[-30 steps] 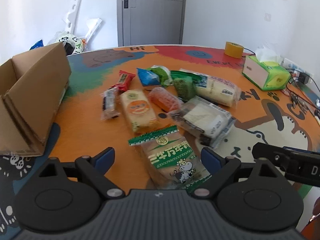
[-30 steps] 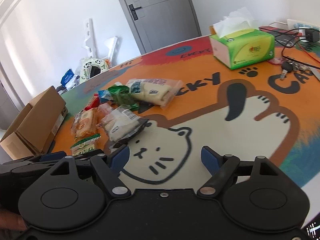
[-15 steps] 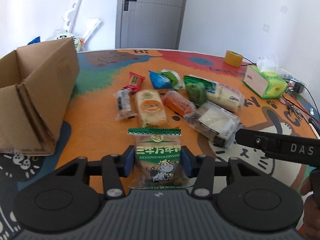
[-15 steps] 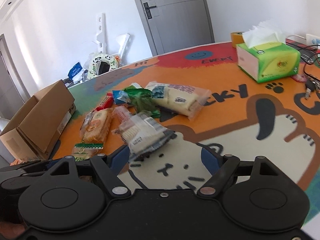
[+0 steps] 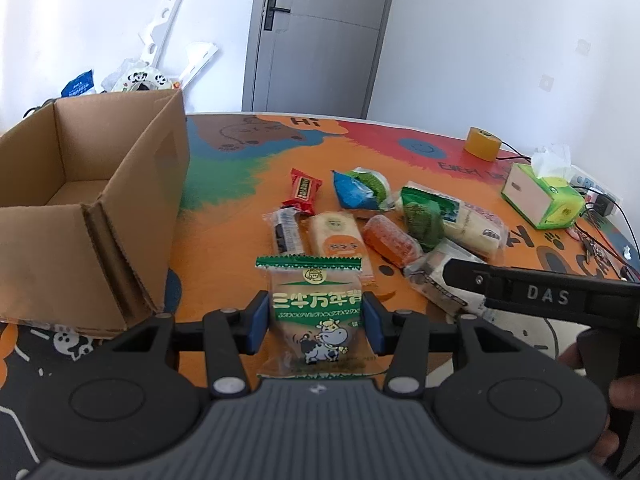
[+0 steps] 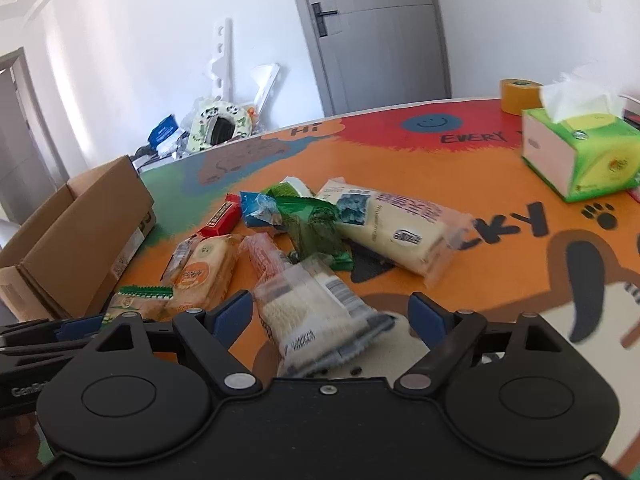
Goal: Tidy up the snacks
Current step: 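Grasp the green-labelled cake pack with the left tool while the right tool grasps the white bread pack, then carry both packs over the box and open both tools to release them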
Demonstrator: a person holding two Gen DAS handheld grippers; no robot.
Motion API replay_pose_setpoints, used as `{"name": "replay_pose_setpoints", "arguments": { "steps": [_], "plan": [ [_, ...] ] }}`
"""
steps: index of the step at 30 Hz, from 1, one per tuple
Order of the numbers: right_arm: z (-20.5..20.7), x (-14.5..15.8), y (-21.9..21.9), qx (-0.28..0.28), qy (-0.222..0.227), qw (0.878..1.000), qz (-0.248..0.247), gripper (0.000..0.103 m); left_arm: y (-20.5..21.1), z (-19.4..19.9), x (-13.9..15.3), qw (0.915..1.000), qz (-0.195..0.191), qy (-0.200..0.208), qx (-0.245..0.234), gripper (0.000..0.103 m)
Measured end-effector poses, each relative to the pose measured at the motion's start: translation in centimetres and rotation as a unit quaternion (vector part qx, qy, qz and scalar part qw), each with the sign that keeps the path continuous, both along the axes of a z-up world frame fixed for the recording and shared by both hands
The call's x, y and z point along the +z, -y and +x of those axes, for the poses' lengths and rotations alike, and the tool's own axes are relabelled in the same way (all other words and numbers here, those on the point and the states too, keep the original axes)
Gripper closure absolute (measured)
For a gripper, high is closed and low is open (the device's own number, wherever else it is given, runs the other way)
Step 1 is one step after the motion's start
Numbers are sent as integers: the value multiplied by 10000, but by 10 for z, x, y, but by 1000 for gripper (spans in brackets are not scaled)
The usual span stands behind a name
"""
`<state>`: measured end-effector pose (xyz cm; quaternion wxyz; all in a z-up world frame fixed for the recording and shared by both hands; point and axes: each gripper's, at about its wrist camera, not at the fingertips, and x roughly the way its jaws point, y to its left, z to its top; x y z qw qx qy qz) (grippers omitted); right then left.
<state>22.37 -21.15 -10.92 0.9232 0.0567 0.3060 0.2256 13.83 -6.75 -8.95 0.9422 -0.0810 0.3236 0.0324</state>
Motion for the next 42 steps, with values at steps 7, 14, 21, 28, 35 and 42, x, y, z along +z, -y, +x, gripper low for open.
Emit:
{"name": "replay_pose_setpoints", "arguments": {
  "steps": [7,14,21,28,35,42],
  "plan": [
    [9,-7,-14,163,-35,9996,-229,18,-7,2,-2,10000,-60,-54,18,55],
    [2,-4,-10,117,31,9988,-464,53,-7,1,-1,10000,-76,-56,10,55],
    [-12,-1,-3,12,-33,9988,-497,56,-8,-7,6,9999,-117,51,-41,55],
    [-26,11,-2,-88,4,9994,-334,57,-10,-16,26,9995,-72,275,-106,55],
    [-37,37,-8,-48,247,9996,-145,57,-14,-26,52,9982,12,595,-124,55],
    [-43,60,-19,27,427,9991,75,57,-23,-33,76,9963,58,853,-65,55]
  ]
}}
